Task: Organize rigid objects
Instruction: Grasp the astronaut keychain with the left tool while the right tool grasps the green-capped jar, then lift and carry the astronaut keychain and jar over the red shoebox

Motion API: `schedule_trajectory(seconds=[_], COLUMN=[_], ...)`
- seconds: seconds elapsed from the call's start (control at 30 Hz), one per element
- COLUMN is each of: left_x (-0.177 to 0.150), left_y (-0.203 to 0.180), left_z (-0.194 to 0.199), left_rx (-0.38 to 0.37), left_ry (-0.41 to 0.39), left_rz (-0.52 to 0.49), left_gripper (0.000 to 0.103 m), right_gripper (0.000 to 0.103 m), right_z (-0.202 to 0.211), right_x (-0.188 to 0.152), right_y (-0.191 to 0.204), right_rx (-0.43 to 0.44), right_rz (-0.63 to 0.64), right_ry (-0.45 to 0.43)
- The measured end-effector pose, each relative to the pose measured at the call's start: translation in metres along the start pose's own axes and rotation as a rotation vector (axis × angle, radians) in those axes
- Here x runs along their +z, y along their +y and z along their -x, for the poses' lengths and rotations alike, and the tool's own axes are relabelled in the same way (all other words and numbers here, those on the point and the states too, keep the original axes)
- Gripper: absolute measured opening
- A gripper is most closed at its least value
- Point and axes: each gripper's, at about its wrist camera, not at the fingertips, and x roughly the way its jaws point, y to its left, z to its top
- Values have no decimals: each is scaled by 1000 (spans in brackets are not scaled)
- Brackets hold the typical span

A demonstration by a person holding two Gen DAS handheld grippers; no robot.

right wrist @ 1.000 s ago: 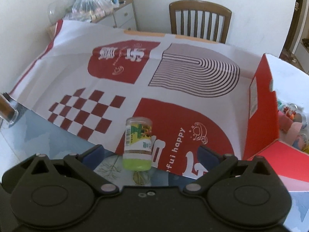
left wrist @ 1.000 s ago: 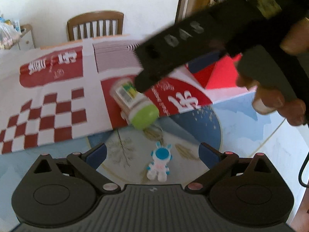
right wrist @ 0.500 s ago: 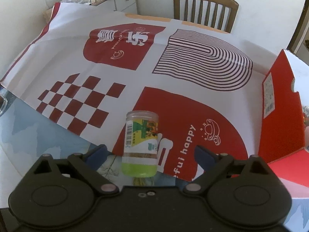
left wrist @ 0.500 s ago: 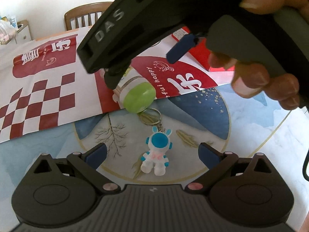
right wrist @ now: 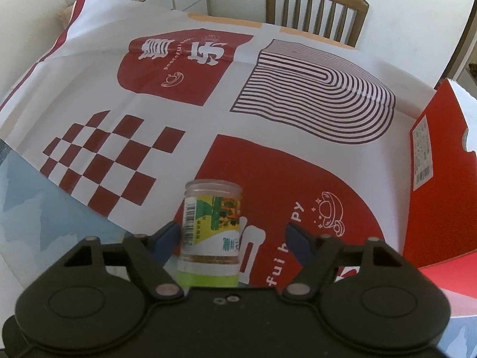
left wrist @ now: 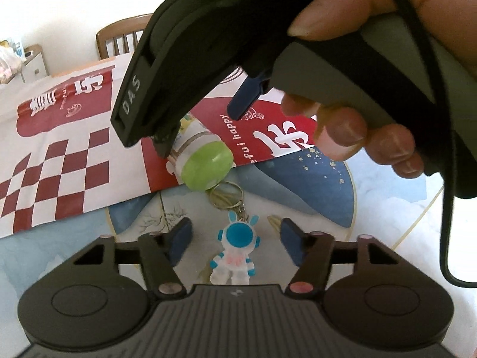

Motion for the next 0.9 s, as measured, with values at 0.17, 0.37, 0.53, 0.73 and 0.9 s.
schedule_trajectory(seconds=[0.17,0.37,0.53,0.73,0.9], left_x=[-1,-3,-2,0,4], left_y=[-2,-2,-6,-7,-3], left_z=[2,3,2,1,-3], left_rx=[3,-3,19,31,42], left_ry=[-3,-5,0,7,19], left_rz=[-12,2,-8,-3,33], left_gripper=[47,34,32,28,28], right_gripper=[63,48,42,42,42], right_z=[-6,-6,-1,7,25], right_x=[1,1,0,-6,-11], right_y=[2,8,13,10,-2], right_rx=[5,16,3,5,18], right_rz=[4,13,29,31,4], right_ry=[9,8,3,1,-19])
